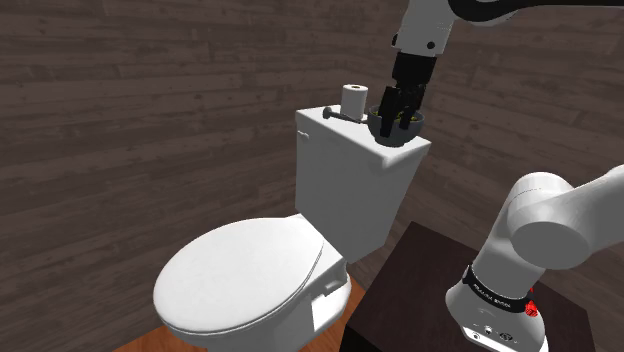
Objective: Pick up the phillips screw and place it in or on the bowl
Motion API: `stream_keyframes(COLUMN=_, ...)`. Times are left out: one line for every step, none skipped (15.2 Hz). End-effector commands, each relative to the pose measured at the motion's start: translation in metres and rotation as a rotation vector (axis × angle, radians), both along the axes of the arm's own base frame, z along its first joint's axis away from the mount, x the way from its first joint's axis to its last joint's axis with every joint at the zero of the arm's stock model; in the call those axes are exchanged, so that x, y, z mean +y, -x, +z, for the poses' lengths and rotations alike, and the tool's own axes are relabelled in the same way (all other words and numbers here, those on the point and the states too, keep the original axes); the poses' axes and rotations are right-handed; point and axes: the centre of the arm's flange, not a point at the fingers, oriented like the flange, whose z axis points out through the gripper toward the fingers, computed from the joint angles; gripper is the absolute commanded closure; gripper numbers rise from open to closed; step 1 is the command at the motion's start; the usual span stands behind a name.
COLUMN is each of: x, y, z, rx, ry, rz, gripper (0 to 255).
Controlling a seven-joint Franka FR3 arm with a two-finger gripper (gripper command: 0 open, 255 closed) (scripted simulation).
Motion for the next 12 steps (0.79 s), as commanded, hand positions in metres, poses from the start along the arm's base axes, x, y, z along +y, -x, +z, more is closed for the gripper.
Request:
stream_keyframes(x=0.000, y=0.000, z=0.000, rx=0.000, ry=0.000, rz=0.000, gripper=0)
stream_keyframes(x=-0.009, y=-0.009, z=-0.002, rx=0.001, ry=0.006, rz=0.005, gripper=0)
stream_keyframes(x=-0.017, y=-0.018, z=-0.005, rx=0.002, ry=0.012, rz=0.010, gripper=0)
stream_keyframes(x=-0.026, y=-0.027, z=-0.007, rx=0.003, ry=0.018, rz=0.014, gripper=0)
stream_keyframes(x=-0.034, y=-0.037, z=-0.010, rx=0.004, ry=0.024, rz=0.019, gripper=0)
stream_keyframes(x=-0.042, y=-0.046, z=-0.012, rx=0.005, ry=0.030, rz=0.024, gripper=0)
stream_keyframes(x=-0.051, y=-0.055, z=-0.014, rx=0.006, ry=0.036, rz=0.029, gripper=0)
stream_keyframes(x=-0.059, y=-0.064, z=-0.016, rx=0.007, ry=0.041, rz=0.033, gripper=0)
stream_keyframes(x=-0.067, y=-0.074, z=-0.019, rx=0.008, ry=0.047, rz=0.038, gripper=0)
stream_keyframes(x=-0.076, y=-0.083, z=-0.021, rx=0.009, ry=0.053, rz=0.043, gripper=0)
stream_keyframes(x=-0.084, y=-0.092, z=-0.023, rx=0.010, ry=0.059, rz=0.048, gripper=0)
stream_keyframes(x=-0.092, y=-0.102, z=-0.025, rx=0.011, ry=0.065, rz=0.053, gripper=0)
